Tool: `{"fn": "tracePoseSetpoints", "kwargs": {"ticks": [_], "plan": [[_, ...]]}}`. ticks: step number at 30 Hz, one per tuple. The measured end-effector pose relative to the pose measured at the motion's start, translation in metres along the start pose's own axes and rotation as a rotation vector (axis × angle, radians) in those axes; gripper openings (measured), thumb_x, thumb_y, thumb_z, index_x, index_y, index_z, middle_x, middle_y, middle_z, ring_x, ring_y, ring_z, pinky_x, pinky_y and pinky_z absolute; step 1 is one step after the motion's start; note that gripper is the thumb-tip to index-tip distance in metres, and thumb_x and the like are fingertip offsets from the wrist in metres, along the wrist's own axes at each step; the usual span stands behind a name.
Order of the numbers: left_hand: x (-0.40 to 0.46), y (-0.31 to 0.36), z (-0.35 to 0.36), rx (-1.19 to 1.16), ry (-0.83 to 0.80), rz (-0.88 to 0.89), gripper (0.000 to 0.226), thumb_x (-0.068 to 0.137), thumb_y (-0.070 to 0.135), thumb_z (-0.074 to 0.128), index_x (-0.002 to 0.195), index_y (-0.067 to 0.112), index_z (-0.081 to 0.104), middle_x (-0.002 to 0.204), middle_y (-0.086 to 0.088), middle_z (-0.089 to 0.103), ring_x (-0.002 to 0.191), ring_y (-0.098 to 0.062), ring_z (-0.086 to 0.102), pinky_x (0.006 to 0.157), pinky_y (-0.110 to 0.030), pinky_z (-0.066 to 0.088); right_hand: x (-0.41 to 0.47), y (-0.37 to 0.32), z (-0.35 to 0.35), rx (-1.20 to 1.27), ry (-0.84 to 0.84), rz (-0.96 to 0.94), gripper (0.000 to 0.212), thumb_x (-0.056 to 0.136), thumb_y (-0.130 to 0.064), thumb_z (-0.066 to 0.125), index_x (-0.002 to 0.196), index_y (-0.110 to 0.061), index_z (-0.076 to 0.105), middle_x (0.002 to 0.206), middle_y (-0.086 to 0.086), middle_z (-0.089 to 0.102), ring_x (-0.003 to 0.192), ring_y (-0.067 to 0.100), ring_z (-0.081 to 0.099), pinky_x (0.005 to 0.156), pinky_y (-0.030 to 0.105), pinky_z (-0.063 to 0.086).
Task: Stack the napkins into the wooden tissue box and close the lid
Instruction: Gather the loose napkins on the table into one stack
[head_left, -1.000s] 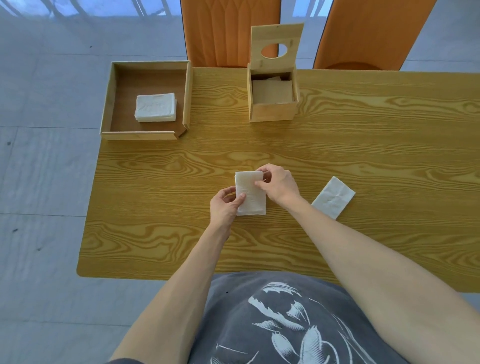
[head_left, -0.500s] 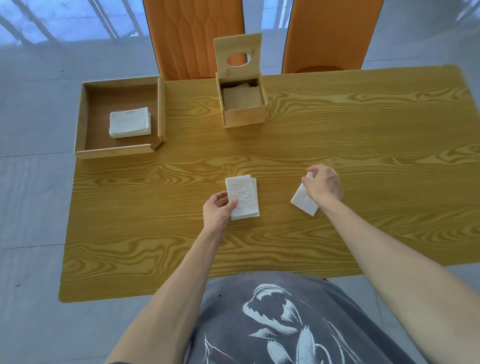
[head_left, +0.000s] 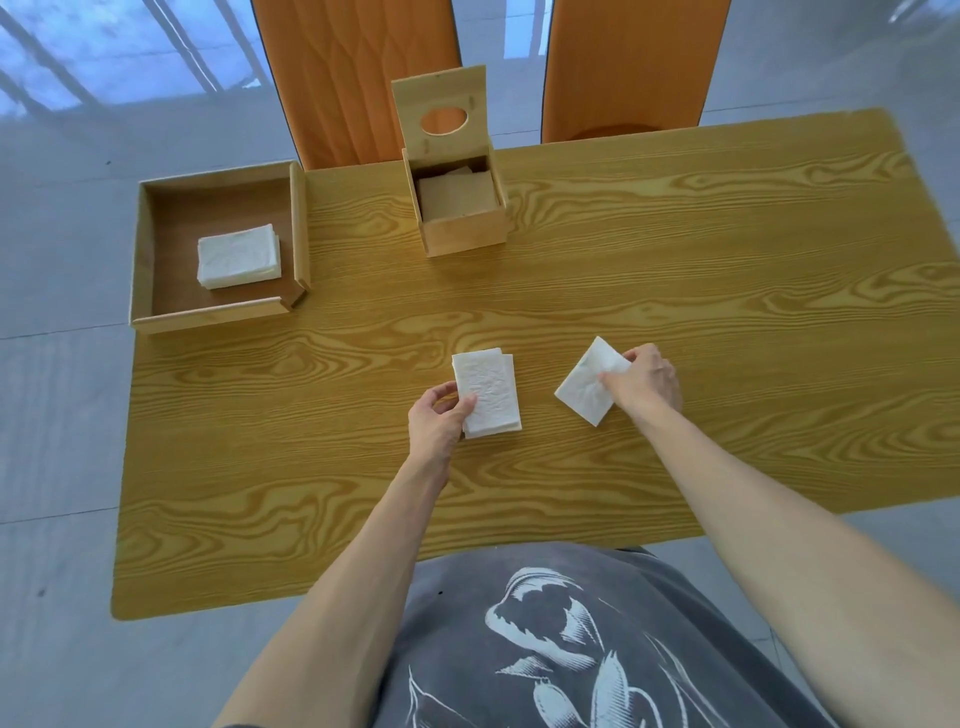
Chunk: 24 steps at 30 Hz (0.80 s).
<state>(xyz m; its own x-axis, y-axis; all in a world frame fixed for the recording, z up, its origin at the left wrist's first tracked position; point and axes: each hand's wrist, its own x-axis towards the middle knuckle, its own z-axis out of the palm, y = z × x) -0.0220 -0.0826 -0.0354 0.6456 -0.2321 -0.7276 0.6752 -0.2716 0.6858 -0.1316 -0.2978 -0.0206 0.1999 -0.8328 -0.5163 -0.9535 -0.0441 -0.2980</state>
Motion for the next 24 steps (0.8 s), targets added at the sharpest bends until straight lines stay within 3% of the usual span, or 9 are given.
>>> {"fn": "tracePoseSetpoints", "kwargs": {"ticks": [6,9,13,16,20,24], "plan": [[-0.001,0.001,-0.001,-0.011,0.003,0.0,0.03,0.09,0.012,0.071,0.117,0.011,0.059,0.098,-0.002,0.072,0.083,-0.013,0.069,0.066,-0.026,0.056,-0.004,-0.004,-0.001,0.227,-0.017,-0.164,0.029,0.089,-0.018,0.065,0.117,-0.01,0.066,0.108,0.007,0.068,0.097,0.025,0.062,0.071,0.031,0.045],[-0.001,-0.001,-0.001,-0.027,0.0,-0.013,0.03,0.09,0.011,0.07,0.118,0.011,0.059,0.096,-0.001,0.072,0.083,-0.014,0.07,0.076,-0.035,0.058,-0.005,-0.007,-0.002,0.381,-0.103,-0.248,0.015,0.091,-0.021,0.064,0.102,-0.012,0.069,0.096,0.004,0.071,0.091,0.025,0.069,0.076,0.041,0.059],[-0.001,-0.003,-0.001,-0.041,-0.009,-0.021,0.029,0.091,0.011,0.069,0.118,0.012,0.058,0.095,-0.001,0.072,0.083,-0.015,0.069,0.086,-0.043,0.058,-0.007,-0.017,-0.003,0.484,-0.244,-0.327,0.009,0.092,-0.022,0.066,0.095,-0.014,0.069,0.096,0.007,0.074,0.091,0.026,0.073,0.077,0.051,0.06],[-0.001,-0.003,-0.002,-0.046,-0.01,-0.03,0.031,0.091,0.012,0.07,0.12,0.01,0.058,0.096,-0.003,0.072,0.083,-0.016,0.07,0.09,-0.046,0.057,-0.015,-0.028,-0.001,0.539,-0.39,-0.358,0.021,0.092,-0.017,0.068,0.108,-0.004,0.067,0.103,0.013,0.073,0.093,0.026,0.072,0.07,0.041,0.063],[-0.002,-0.004,-0.001,-0.063,-0.01,-0.039,0.028,0.093,0.014,0.068,0.119,0.011,0.059,0.094,-0.003,0.073,0.081,-0.016,0.07,0.09,-0.048,0.057,-0.025,-0.039,0.012,0.513,-0.531,-0.373,0.033,0.089,-0.02,0.073,0.116,-0.006,0.062,0.105,0.009,0.071,0.089,0.021,0.071,0.057,0.026,0.058],[-0.004,-0.005,-0.001,-0.072,-0.003,-0.046,0.026,0.094,0.021,0.066,0.118,0.011,0.06,0.092,-0.003,0.073,0.078,-0.015,0.07,0.084,-0.042,0.058,-0.026,-0.044,0.033,0.444,-0.548,-0.395,0.026,0.087,-0.021,0.076,0.107,-0.006,0.069,0.104,0.011,0.073,0.094,0.025,0.072,0.076,0.038,0.061]]}}
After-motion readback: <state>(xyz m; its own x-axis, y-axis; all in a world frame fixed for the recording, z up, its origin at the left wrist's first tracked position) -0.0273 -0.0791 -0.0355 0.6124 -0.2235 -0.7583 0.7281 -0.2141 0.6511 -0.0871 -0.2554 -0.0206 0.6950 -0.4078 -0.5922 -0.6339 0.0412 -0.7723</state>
